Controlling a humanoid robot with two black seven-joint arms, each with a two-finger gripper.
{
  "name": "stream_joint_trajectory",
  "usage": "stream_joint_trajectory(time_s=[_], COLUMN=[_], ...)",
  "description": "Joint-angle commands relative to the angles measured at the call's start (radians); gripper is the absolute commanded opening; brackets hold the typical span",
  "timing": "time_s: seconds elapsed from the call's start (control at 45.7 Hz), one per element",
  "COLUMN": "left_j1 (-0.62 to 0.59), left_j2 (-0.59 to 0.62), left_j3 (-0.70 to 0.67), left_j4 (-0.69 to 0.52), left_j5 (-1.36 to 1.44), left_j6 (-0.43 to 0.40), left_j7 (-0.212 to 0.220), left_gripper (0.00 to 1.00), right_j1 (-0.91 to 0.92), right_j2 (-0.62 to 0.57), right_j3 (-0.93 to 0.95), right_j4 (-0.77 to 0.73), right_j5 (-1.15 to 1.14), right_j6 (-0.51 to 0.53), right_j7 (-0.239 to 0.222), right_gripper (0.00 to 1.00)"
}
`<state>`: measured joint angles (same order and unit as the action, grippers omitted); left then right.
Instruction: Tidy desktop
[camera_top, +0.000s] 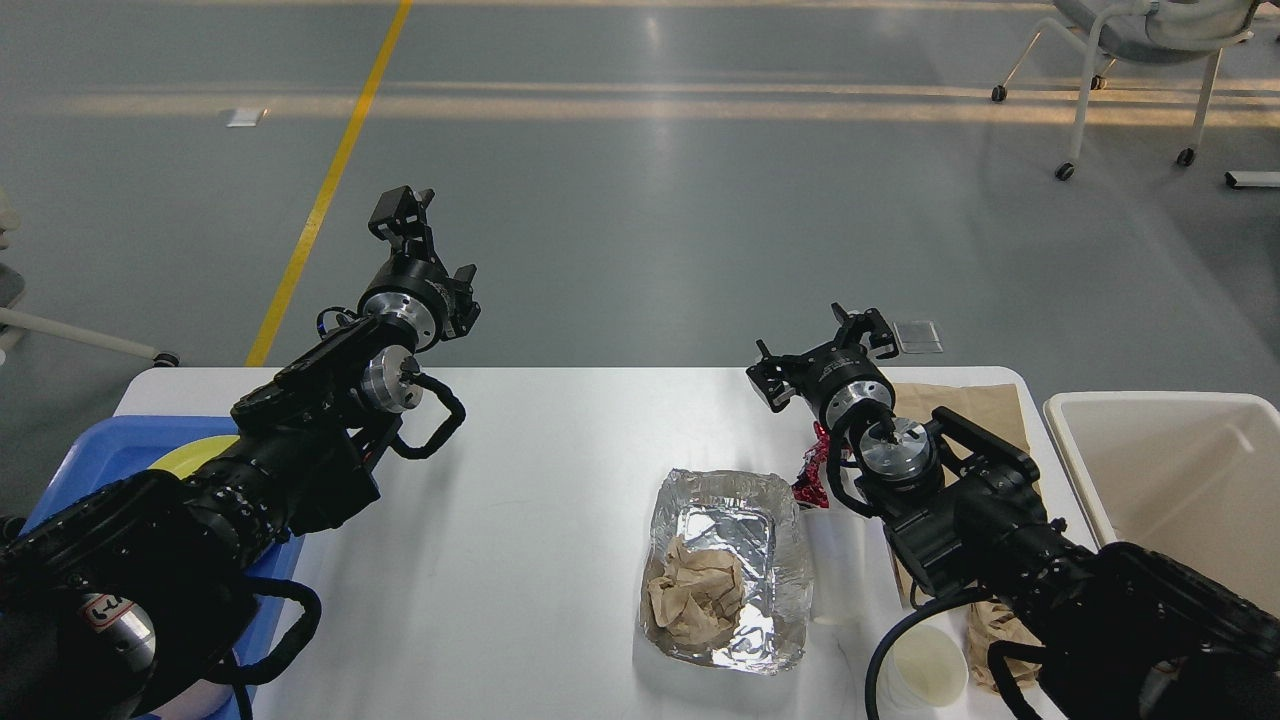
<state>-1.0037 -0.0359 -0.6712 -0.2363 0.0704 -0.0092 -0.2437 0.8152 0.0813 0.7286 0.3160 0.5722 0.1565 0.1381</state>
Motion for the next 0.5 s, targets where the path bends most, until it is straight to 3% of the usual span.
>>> stream_joint_trajectory(time_s=[0.0, 0.197, 0.285, 0.372, 0.481], left_j1=[0.003, 0.066, 0.071, 0.080, 0.114], left_j2=[-0.005, -0.001, 0.004, 0.004, 0.008], left_j3=[-0.008, -0.025, -0.027, -0.024, -0.025], left_j4=[0.000, 0.000, 0.000, 0.000, 0.000], left_j5=[-0.007, -0.043, -0.044, -0.044, -0.044], left_j6=[0.000, -0.038, -0.057, -0.067, -0.129], left_j7=[0.000, -0.003, -0.026, -0.075, -0.175], left_gripper=[1.00, 1.00, 1.00, 1.00, 1.00], right_j1=[0.001, 0.001, 0.001, 0.001, 0.001], right_j2=[0.000, 0.000, 0.000, 0.000, 0.000], right_j3=[-0.002, 0.000, 0.000, 0.000, -0.002], right_j4=[0.000, 0.000, 0.000, 0.000, 0.000], right_j5=[0.000, 0.000, 0.000, 0.000, 0.000], right_j6=[0.000, 0.000, 0.000, 0.000, 0.000], right_j7=[0.002, 0.000, 0.002, 0.002, 0.002], right_gripper=[1.00, 1.00, 1.00, 1.00, 1.00])
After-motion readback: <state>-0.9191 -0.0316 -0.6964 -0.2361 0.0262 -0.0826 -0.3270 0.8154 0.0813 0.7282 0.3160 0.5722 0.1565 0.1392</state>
